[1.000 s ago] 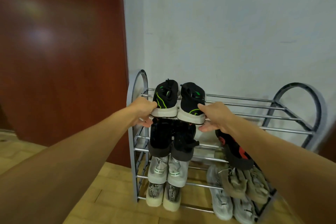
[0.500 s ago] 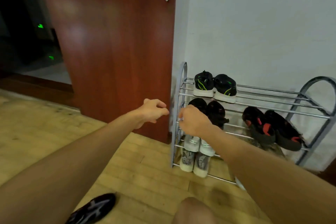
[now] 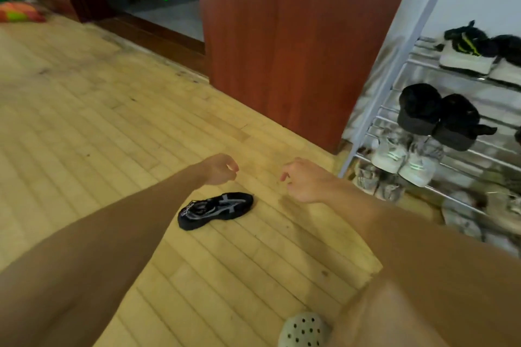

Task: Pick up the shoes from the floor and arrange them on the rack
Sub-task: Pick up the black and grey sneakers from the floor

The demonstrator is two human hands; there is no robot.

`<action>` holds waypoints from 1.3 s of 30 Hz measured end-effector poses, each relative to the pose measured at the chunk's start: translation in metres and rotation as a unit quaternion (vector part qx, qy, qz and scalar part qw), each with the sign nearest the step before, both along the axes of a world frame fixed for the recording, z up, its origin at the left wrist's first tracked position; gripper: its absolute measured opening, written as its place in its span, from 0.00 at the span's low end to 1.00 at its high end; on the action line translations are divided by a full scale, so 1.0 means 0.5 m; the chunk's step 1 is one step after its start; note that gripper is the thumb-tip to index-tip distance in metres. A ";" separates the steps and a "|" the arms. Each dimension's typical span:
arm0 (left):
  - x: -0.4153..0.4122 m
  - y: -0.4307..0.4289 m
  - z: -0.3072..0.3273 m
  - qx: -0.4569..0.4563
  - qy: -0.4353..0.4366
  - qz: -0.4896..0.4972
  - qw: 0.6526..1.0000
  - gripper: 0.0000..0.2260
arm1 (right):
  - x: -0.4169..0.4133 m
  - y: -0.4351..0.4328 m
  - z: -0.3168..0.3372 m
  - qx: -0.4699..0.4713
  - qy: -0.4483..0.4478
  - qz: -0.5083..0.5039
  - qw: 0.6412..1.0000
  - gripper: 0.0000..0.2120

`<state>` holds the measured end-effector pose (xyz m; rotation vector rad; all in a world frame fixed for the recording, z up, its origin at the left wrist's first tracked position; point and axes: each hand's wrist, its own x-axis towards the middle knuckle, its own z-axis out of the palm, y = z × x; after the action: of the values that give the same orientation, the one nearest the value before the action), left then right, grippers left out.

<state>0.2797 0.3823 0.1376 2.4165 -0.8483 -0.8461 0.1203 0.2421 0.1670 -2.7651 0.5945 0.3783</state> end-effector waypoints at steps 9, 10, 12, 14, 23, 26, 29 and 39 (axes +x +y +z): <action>0.095 0.043 -0.302 0.101 -0.018 0.083 0.991 0.16 | 0.054 0.022 -0.219 0.130 0.015 -0.003 0.991 0.17; 0.106 0.040 -0.334 0.116 -0.016 0.077 0.990 0.15 | 0.059 0.016 -0.245 0.143 0.022 -0.008 0.989 0.17; 0.119 0.026 -0.394 0.156 -0.027 0.044 0.986 0.15 | 0.060 -0.004 -0.300 0.164 0.036 -0.026 0.985 0.17; 0.137 0.008 -0.437 0.175 -0.064 0.004 0.982 0.18 | 0.049 -0.025 -0.353 0.189 0.044 -0.050 0.980 0.18; 0.167 0.002 -0.579 0.280 -0.156 0.074 0.944 0.27 | -0.043 -0.042 -0.546 0.282 0.091 -0.127 0.947 0.16; 0.119 -0.003 -0.583 0.241 -0.092 0.142 0.956 0.29 | -0.062 -0.027 -0.571 0.317 0.106 -0.157 0.929 0.17; 0.059 0.005 -0.577 0.181 0.028 0.227 0.957 0.29 | -0.082 -0.013 -0.574 0.324 0.124 -0.167 0.923 0.18; -0.076 -0.028 -0.564 0.025 0.198 0.404 0.892 0.14 | -0.112 -0.030 -0.495 0.308 0.110 -0.154 0.932 0.19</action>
<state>0.2419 0.3682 -0.1442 2.1894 0.3379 -0.9415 0.0645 0.2271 -0.0803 -2.0088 0.7883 0.6738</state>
